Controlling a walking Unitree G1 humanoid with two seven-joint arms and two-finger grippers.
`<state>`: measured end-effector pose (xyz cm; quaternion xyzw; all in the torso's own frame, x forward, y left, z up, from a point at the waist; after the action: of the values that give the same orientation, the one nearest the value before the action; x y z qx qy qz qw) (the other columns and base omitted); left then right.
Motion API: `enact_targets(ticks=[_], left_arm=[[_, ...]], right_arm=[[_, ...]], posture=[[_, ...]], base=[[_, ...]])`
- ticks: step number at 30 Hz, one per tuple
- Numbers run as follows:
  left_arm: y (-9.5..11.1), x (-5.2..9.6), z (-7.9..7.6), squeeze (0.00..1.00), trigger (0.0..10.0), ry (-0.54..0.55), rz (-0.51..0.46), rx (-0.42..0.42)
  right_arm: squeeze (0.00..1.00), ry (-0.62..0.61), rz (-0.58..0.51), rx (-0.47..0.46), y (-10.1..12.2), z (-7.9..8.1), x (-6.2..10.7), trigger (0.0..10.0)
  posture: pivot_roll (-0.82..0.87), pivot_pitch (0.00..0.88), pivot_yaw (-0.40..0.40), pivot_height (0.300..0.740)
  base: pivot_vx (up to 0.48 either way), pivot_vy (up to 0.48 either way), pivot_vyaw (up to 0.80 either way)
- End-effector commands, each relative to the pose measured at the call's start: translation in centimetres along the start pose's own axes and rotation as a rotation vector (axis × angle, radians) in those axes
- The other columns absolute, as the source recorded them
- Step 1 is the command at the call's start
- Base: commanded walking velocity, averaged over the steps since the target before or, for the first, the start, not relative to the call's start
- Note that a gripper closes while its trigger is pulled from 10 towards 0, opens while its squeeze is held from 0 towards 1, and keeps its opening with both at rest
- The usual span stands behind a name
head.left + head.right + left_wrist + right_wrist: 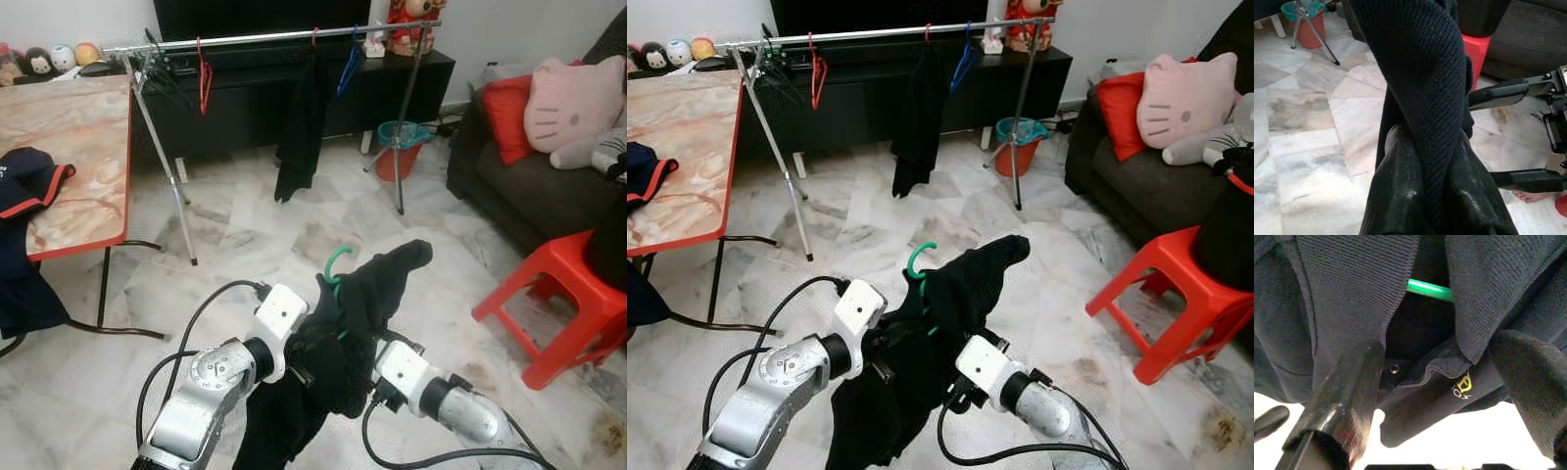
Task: Hang hanger
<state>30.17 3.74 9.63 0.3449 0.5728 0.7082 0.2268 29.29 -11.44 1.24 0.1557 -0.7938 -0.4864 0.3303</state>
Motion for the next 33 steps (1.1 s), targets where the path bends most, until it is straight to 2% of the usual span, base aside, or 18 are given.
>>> enact_targets(ticks=[1,18,26,27,28,33], left_arm=[[1.2,-0.1,-0.4,0.0,10.0,-0.015,-0.049,-0.01],[1.1,-0.1,-0.1,0.0,10.0,0.001,-0.048,-0.01],[1.1,-0.2,-0.1,0.0,10.0,0.003,-0.049,-0.013],[1.1,-0.2,-0.1,0.0,10.0,0.004,-0.05,-0.012],[1.1,-0.2,-0.1,0.0,10.0,0.004,-0.05,-0.012],[1.1,-0.2,-0.1,0.0,10.0,0.004,-0.05,-0.012]], right_arm=[[0.0,-0.036,0.005,0.001,0.1,-0.9,-0.2,10.0],[0.0,-0.12,0.024,0.004,-0.3,-2.7,-1.3,10.0],[0.0,-0.108,0.012,-0.011,-0.2,-2.7,-1.9,10.0],[0.0,-0.105,0.011,-0.012,-0.1,-2.7,-1.9,7.2],[0.0,-0.1,0.009,-0.012,-0.1,-2.6,-2.0,0.0],[0.0,-0.095,0.004,-0.014,-0.2,-2.5,-2.1,0.0]], posture=[[0.04,0.0,-0.058,0.74],[0.05,0.0,-0.061,0.74],[0.05,0.0,-0.062,0.74],[0.06,0.0,-0.062,0.74],[0.06,0.0,-0.062,0.74],[0.06,0.0,-0.062,0.74]], base=[[0.0,0.0,0.0],[0.0,0.0,0.0],[0.0,0.0,0.0],[0.0,0.0,0.0],[0.0,0.0,0.0],[0.0,0.0,0.0]])
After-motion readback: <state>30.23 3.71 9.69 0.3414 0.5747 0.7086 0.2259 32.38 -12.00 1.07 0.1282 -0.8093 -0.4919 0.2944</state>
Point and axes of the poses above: a point about 5 cm out from each wrist's last joint towards the gripper, its own x axis pointing back from the gripper into the wrist, its own y axis along the axis of the wrist's last joint, z = x × y, the point moved 6 cm from there along -x, pointing out of the wrist towards the gripper, and after that the axes turned 6 degrees about -x, right-handed, at the moved point
